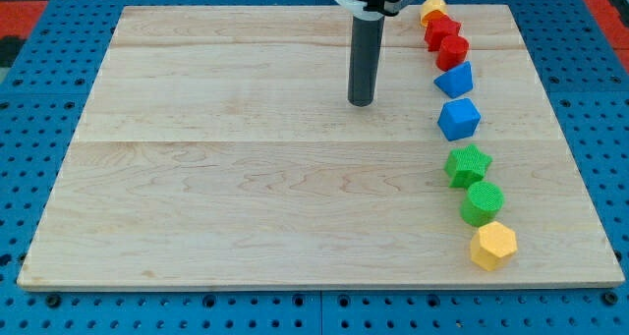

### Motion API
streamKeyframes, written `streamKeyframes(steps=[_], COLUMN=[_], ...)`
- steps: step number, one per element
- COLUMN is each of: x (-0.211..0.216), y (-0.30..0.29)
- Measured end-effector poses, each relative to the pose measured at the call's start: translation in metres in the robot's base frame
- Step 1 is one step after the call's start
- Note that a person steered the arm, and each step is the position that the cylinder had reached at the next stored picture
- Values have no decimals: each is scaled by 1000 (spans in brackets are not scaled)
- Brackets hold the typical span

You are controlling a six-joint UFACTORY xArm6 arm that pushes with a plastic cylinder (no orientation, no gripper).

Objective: Place the yellow heart parallel to the left of the red circle

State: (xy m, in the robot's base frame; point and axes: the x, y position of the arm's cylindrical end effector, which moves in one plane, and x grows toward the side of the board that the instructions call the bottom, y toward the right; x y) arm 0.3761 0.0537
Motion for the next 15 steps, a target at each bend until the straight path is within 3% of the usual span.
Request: streamKeyframes(steps=[4, 7, 8, 9, 10, 12, 13, 15], x=[7, -5, -70, -174, -185, -178, -171, -170], y=[25, 176, 220, 204, 182, -69, -115, -111])
